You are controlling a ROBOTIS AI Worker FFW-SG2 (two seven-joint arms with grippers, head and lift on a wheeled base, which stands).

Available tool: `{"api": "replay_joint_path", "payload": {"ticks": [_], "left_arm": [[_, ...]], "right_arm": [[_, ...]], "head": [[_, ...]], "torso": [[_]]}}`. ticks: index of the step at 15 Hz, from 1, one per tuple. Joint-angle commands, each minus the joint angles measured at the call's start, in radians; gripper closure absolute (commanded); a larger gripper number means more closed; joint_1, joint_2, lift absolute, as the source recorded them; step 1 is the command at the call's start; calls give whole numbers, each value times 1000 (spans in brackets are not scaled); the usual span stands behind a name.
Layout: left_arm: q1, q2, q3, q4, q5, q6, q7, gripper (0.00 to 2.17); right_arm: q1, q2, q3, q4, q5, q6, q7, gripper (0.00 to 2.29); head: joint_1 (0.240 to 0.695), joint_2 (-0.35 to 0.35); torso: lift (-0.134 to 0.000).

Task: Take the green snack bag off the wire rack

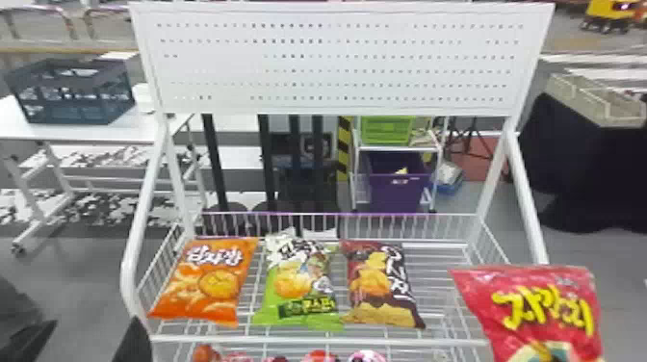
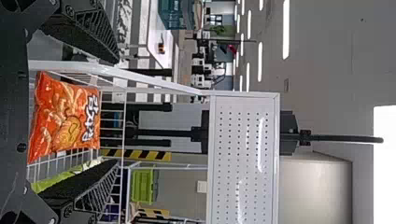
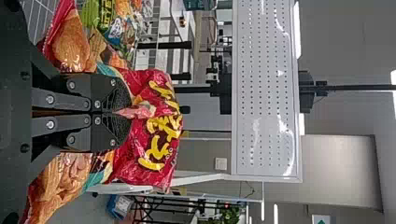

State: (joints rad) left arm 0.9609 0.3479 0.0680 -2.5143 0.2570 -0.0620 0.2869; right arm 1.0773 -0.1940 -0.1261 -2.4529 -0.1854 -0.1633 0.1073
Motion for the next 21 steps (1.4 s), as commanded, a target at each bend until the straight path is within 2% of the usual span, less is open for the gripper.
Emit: {"api": "replay_joint_path", "payload": {"ticks": [1, 3, 5, 9, 11, 12, 14, 15, 18, 21], "left_arm": [[1, 6, -2, 0, -4, 0, 0, 144], [-16, 11, -16, 11, -5, 0, -2, 144], [-99, 43, -100, 88, -21, -3, 23, 147], [-404, 132, -392, 281, -47, 3, 147, 151], [-587, 138, -534, 381, -45, 71, 202, 151], [-685, 131, -608, 434, -41, 113, 225, 151], [-835, 89, -691, 548, -21, 212, 247, 151], [-884, 56, -705, 612, 1, 239, 252, 151], [-1013, -12, -744, 792, 56, 245, 275, 154], [-1102, -37, -748, 917, 113, 245, 279, 154]], "right_arm": [[3, 1, -3, -1, 0, 0, 0, 2233], [3, 1, -1, -5, 0, 0, 0, 2229], [6, 4, -3, -11, 0, 0, 0, 2229], [7, 13, -1, -6, 0, 0, -3, 2229], [7, 15, -1, -1, 0, 0, -5, 2229], [7, 15, -1, 0, 0, 0, -5, 2229], [3, 13, 0, 5, 0, 0, -5, 2233], [-2, 13, 0, 9, 0, 0, -5, 2233], [-8, 13, 2, 18, 1, 0, -5, 2229], [-10, 13, 5, 20, 1, 0, -5, 2233]], "head": [[499, 0], [499, 0], [499, 0], [499, 0], [499, 0], [499, 0], [499, 0], [499, 0], [499, 0], [499, 0]], "torso": [[0], [0], [0], [0], [0], [0], [0], [0], [0], [0]]}}
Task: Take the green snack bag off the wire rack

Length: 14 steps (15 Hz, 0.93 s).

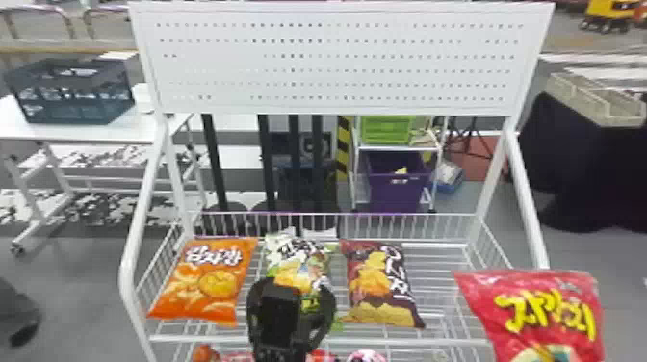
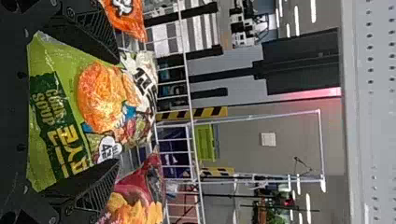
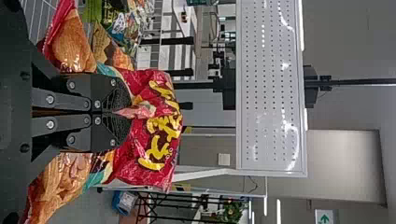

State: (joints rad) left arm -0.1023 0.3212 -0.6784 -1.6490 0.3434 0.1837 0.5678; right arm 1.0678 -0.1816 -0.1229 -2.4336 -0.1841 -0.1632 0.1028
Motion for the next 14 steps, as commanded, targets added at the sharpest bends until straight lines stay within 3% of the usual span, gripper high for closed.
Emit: {"api": "replay_joint_path", "payload": {"ticks": [1, 5, 7, 9, 11, 14], "left_arm": [[-57, -14, -1, 74, 34, 0, -5, 154], [-102, -11, 0, 109, 78, 12, -23, 167], [-106, -11, 2, 112, 91, 43, -45, 313], [-105, -10, 10, 112, 104, 80, -79, 795], [-105, -10, 13, 110, 123, 110, -85, 1733], [-103, -7, 16, 95, 127, 138, -94, 2034]], "right_arm": [[-2, 1, 2, 2, 0, 0, 0, 2229], [-5, 2, 11, 2, 5, 3, 0, 2229], [-8, 2, 12, 4, 6, 3, 0, 2229], [-8, 2, 12, 4, 8, 3, 0, 2233], [-8, 2, 12, 2, 8, 3, 0, 2229], [-11, 2, 12, 4, 6, 3, 0, 2229]], "head": [[499, 0], [499, 0], [499, 0], [499, 0], [499, 0], [499, 0]], "torso": [[0], [0], [0], [0], [0], [0]]}}
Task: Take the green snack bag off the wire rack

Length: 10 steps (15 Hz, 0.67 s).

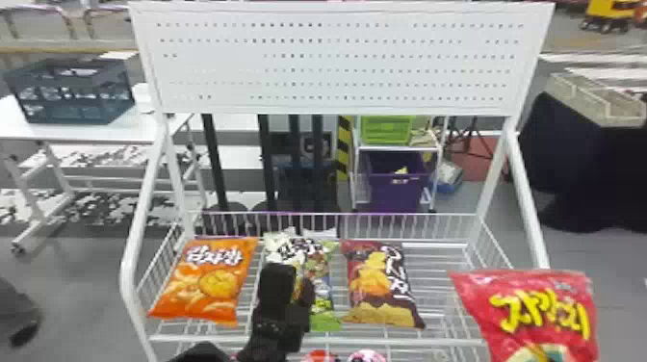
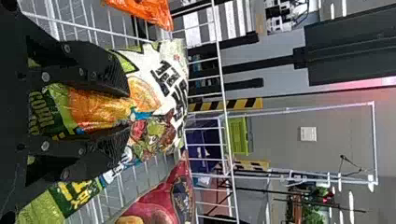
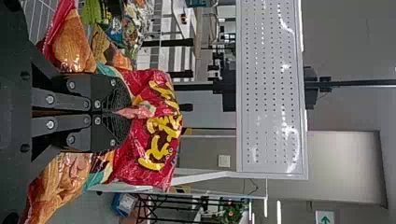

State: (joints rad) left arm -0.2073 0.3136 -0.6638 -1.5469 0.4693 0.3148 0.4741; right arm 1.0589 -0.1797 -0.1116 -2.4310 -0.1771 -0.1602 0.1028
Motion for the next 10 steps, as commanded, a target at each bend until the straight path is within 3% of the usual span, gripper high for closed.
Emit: {"api": "replay_joint_path", "payload": {"ticks": [1, 5, 7, 10], "left_arm": [[2, 1, 3, -10, 2, 7, 0, 2040], [11, 5, 9, -39, 6, 4, 9, 2074], [35, 24, 24, -99, 2, 4, 18, 2071], [146, 71, 128, -285, -15, 25, 18, 2071]], "right_arm": [[-3, -1, 1, 1, -1, 0, 0, 2229], [-7, -1, 1, 6, -2, 0, 0, 2229], [-7, -1, 1, 4, -1, 0, 0, 2229], [-2, -1, -2, 3, -1, 0, 0, 2229]], "head": [[499, 0], [499, 0], [499, 0], [499, 0]], "torso": [[0], [0], [0], [0]]}}
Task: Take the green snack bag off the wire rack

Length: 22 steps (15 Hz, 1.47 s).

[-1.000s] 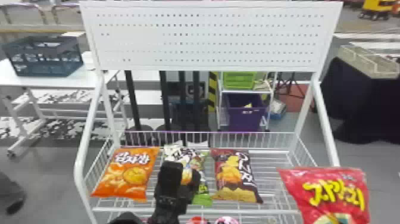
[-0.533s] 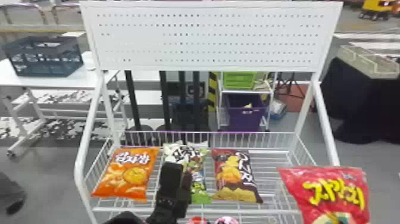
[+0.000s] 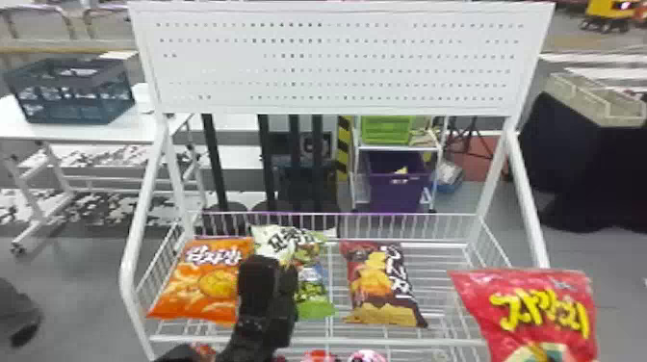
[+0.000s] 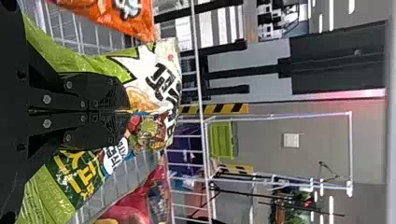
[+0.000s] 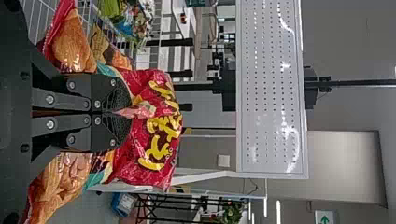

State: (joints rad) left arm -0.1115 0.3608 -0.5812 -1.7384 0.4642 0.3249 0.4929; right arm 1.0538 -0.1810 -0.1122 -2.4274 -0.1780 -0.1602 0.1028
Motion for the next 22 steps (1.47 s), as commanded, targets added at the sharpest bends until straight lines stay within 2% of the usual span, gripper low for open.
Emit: {"api": "replay_joint_path", "payload": {"ticks": [1, 5, 8, 9, 12, 14, 16, 18, 22], "left_arm": [[102, 41, 92, -167, -19, 33, -2, 2071], [383, 115, 291, -438, -49, 21, -25, 2067], [628, 139, 419, -612, -91, -86, -65, 2067], [710, 139, 466, -658, -108, -132, -83, 2067], [874, 133, 528, -704, -161, -286, -108, 2067], [975, 112, 580, -702, -167, -476, -155, 2067], [1055, 67, 630, -702, -168, -562, -205, 2067], [1082, 50, 643, -705, -182, -577, -220, 2067], [1082, 49, 641, -705, -190, -568, -223, 2067]], "right_arm": [[5, 0, -1, -6, 2, 0, 0, 2233], [6, -2, -3, -10, 3, 3, 0, 2229], [3, -6, -3, -10, 2, 3, 0, 2229], [3, -6, -1, -9, 2, 6, 0, 2229], [3, -6, 0, -9, 3, 6, 0, 2229], [8, -6, -3, -10, 2, 6, 0, 2229], [9, -6, -4, -9, 2, 6, 0, 2233], [3, -8, 0, -9, 3, 9, 0, 2233], [3, -5, 0, -7, 5, 9, 0, 2229]], "head": [[499, 0], [499, 0], [499, 0], [499, 0], [499, 0], [499, 0], [499, 0], [499, 0], [499, 0]], "torso": [[0], [0], [0], [0], [0], [0], [0], [0], [0]]}}
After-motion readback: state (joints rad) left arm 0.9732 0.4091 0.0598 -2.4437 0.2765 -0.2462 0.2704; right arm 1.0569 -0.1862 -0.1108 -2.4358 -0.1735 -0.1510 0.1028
